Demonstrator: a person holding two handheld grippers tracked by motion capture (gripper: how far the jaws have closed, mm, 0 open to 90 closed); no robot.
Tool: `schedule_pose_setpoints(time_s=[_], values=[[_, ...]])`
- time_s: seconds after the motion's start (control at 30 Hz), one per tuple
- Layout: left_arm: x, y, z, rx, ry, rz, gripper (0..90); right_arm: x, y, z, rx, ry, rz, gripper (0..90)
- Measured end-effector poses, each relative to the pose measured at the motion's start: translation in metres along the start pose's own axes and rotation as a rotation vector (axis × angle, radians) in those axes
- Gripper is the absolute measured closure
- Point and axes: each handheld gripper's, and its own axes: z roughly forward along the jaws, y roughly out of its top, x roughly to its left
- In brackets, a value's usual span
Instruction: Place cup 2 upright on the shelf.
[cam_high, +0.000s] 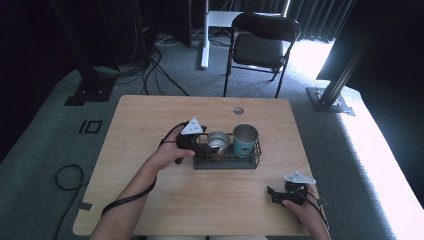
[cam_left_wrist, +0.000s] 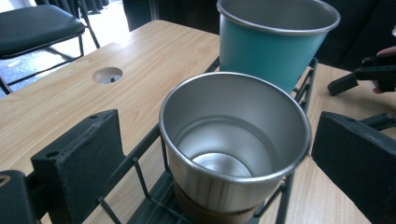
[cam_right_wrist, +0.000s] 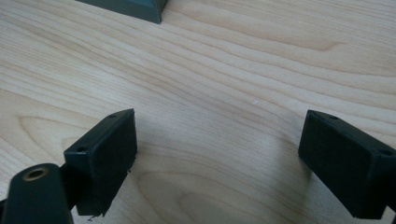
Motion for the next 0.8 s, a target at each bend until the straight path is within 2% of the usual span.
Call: schedule_pose_setpoints(time_s=[0.17, 0.8], values=[[0.0, 0.0, -0.008, 0.005, 0.005, 0.009, 2.8, 0.0, 0.0, 0.0, 0.0, 0.0, 0.0, 11.1], [0.012, -0.016, -0.034, 0.003, 0.064, -0.024, 2.8, 0.0, 0.0, 0.0, 0.0, 0.0, 0.0, 11.1]])
